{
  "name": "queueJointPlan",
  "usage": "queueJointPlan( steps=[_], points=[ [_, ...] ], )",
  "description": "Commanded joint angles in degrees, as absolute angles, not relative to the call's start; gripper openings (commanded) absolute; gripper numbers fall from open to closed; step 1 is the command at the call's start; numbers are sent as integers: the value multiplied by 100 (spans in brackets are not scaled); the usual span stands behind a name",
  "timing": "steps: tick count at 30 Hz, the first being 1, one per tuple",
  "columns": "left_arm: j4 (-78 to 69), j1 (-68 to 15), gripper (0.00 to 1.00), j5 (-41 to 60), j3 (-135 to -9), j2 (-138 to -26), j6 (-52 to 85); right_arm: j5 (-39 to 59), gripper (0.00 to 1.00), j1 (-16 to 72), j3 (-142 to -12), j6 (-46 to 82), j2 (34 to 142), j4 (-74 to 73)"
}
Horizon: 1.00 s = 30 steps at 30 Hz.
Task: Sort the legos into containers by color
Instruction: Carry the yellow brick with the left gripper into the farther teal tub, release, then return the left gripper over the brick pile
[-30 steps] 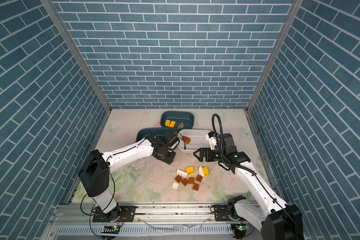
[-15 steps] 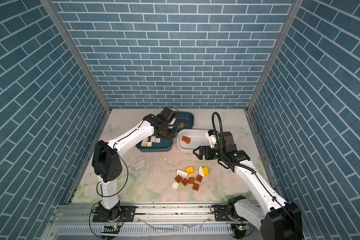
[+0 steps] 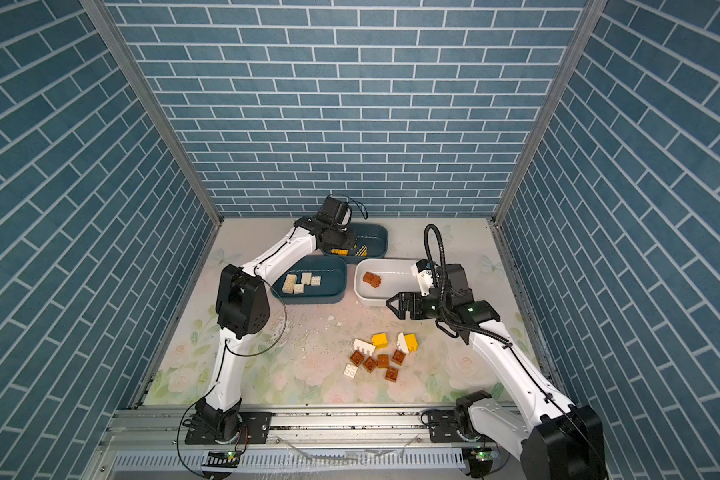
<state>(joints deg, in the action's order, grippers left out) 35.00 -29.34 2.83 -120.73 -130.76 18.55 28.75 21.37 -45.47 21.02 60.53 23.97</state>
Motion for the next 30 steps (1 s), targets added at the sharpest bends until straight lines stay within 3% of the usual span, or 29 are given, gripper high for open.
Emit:
queueJointPlan(
  steps=[1,12,16,21,30],
  points=[
    [3020,-2860,35,284,-12408,-13403,2001,2814,98,2150,-4737,2039,5995,2398],
    [2658,-2741,36,289,-13597,-14571,2179,2778,98,2153,-4729,2044,5936,2517],
    [2698,-2705,46,350,-13829,-14702,2175,2751,98,2153,-4737,2030,5894,2600],
    [3121,-2704,67,368,-13840,-14452,1958,2759,98,2152,-4754,2039,5888,2632],
    [3550,-2869,71,608,-11872,-12777,1593,2821,98,2149,-4740,2040,5958,2576]
  ],
)
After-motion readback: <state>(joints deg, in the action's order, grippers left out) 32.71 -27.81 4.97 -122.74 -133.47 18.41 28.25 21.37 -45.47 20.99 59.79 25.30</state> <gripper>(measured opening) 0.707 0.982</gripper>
